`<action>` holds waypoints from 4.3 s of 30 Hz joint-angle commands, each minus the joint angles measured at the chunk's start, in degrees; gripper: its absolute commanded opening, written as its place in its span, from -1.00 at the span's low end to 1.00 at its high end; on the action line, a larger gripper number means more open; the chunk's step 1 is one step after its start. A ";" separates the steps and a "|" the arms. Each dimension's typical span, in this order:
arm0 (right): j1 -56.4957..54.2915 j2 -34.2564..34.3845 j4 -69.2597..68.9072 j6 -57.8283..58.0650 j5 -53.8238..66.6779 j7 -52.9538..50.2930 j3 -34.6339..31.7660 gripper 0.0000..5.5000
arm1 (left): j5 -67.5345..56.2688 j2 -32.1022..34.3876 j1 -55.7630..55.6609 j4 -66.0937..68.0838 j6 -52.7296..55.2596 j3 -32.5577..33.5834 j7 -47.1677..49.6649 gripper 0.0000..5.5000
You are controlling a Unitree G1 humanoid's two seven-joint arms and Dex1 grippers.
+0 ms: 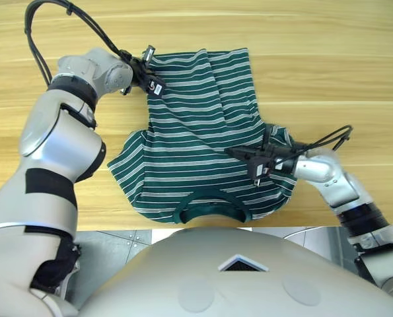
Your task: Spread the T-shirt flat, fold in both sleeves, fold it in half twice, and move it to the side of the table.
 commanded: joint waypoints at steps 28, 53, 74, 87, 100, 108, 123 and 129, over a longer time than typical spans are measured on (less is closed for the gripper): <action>-46.31 26.83 76.18 13.93 -20.04 -26.45 5.42 -0.99 | 1.15 -2.87 2.23 0.22 -2.06 -2.45 0.99 -1.00; -40.67 19.55 75.32 11.37 -4.72 -14.77 -10.16 -0.99 | 0.60 2.00 3.44 1.87 5.91 -1.27 5.33 -1.00; -10.27 6.66 39.87 -12.02 7.80 15.36 -9.07 -0.99 | -5.59 5.30 -4.35 -2.07 -5.71 10.50 38.39 -1.00; 7.14 -0.32 25.22 -10.21 8.47 13.94 -6.68 -0.99 | -9.68 8.74 4.40 -7.69 -17.70 15.86 41.50 -1.00; 5.00 0.33 18.81 -5.78 9.69 6.55 -10.58 -0.99 | -35.62 7.80 13.99 -9.02 -33.25 22.80 -1.82 -1.00; 4.46 0.14 16.90 -5.29 8.66 4.47 -11.18 -0.99 | -56.54 7.56 22.65 -20.60 -26.02 22.45 -35.10 -1.00; 1.20 -3.48 34.63 -5.18 -1.04 -3.53 -11.16 -0.99 | -53.19 4.94 24.46 -22.05 -23.20 28.72 -38.33 -1.00; 5.06 -4.55 24.54 -7.19 6.35 0.48 -11.73 -0.99 | -47.94 4.80 23.75 -19.67 -23.63 29.15 -33.99 -1.00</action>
